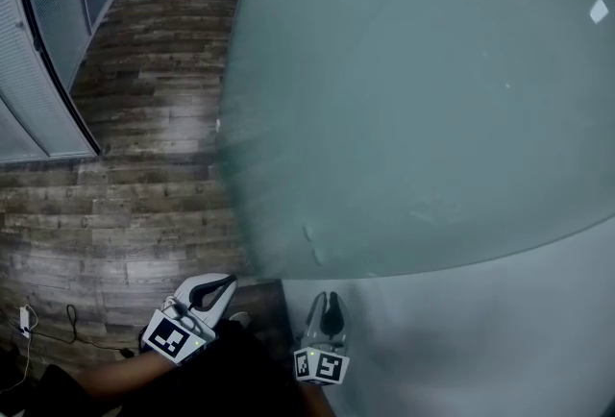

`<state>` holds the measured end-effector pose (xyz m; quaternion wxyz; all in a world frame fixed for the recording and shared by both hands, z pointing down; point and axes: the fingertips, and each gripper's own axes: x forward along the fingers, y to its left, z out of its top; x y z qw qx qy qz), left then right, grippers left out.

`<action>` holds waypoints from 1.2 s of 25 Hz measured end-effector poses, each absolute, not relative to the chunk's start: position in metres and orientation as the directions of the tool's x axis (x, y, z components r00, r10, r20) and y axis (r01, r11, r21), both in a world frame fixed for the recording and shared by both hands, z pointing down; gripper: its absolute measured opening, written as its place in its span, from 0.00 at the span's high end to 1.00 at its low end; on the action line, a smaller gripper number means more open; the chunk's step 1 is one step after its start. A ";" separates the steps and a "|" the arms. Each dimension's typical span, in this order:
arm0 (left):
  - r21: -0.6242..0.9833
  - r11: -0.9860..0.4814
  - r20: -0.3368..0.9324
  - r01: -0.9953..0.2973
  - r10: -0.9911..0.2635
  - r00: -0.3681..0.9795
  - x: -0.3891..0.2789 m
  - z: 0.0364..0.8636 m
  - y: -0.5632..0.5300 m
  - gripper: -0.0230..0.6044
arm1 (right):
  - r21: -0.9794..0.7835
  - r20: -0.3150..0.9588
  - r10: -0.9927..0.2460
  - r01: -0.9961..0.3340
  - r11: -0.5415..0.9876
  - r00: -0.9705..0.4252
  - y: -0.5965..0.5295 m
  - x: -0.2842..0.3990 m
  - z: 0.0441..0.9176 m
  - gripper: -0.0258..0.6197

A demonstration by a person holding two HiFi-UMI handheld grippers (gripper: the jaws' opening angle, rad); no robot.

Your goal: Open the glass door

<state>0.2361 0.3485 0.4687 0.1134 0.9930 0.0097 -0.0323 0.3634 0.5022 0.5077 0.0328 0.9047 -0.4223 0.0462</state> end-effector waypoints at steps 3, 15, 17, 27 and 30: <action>0.238 -0.971 -0.081 -0.021 -0.041 0.996 0.213 0.459 0.333 0.96 | 0.023 0.099 -0.836 -0.841 -0.541 0.540 0.469 0.324 0.492 0.96; 0.184 -0.920 -0.087 -0.345 -0.365 0.927 0.106 0.450 0.263 0.96 | 0.037 0.049 -0.993 -0.994 -0.103 0.105 0.316 0.205 0.461 0.96; 0.179 -0.898 -0.080 -0.403 -0.421 0.903 0.088 0.452 0.250 0.96 | 0.039 0.047 -0.998 -0.998 -0.047 0.049 0.296 0.189 0.461 0.96; 0.146 -0.810 -0.066 -0.568 -0.581 0.811 0.020 0.463 0.196 0.96 | 0.035 0.040 -0.991 -0.991 0.126 -0.125 0.219 0.125 0.473 0.96; 0.151 -0.801 -0.076 -0.579 -0.593 0.801 0.015 0.465 0.185 0.96 | 0.050 0.034 -0.989 -0.988 0.146 -0.144 0.206 0.118 0.471 0.96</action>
